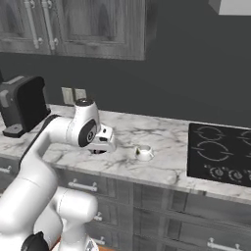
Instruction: Clear the mugs and bowl far away from the sink.
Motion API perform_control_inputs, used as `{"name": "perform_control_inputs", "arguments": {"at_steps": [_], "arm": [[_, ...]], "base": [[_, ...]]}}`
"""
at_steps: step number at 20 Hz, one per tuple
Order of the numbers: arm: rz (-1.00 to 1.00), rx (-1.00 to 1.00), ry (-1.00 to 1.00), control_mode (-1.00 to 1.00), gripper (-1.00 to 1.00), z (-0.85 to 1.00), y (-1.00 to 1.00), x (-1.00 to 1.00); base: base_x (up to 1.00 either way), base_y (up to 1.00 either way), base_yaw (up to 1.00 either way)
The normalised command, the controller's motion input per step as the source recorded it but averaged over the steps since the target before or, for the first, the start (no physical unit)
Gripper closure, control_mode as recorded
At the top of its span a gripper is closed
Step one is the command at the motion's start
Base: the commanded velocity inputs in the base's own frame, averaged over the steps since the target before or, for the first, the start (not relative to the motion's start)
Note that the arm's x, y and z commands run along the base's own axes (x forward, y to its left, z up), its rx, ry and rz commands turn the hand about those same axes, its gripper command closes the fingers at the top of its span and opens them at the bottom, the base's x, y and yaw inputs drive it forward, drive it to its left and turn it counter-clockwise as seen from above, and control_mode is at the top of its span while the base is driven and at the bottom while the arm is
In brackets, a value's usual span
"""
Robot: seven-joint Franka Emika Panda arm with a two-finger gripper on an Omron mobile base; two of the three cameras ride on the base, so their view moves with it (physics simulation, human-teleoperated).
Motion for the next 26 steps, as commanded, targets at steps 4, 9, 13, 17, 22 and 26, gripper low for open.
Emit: {"name": "perform_control_inputs", "arguments": {"at_steps": [4,9,13,17,22,26], "arm": [[-0.16,0.00,0.00,-1.00,1.00,-0.64,0.21,0.41],[-0.09,0.00,0.09,-1.00,1.00,-0.65,0.00,0.70],[-0.02,0.03,0.11,-1.00,1.00,-0.50,-0.01,0.81],[-0.01,0.11,0.08,-1.00,1.00,-0.15,-0.04,0.71],[-0.06,0.04,0.00,-1.00,1.00,-0.11,0.00,0.62],[-0.11,0.00,0.00,-1.00,1.00,-0.36,0.00,0.32]], "base": [[0.00,0.00,0.00],[0.00,0.00,0.00],[0.00,0.00,0.00],[0.00,0.00,0.00],[0.00,0.00,0.00],[0.00,0.00,0.00]]}}
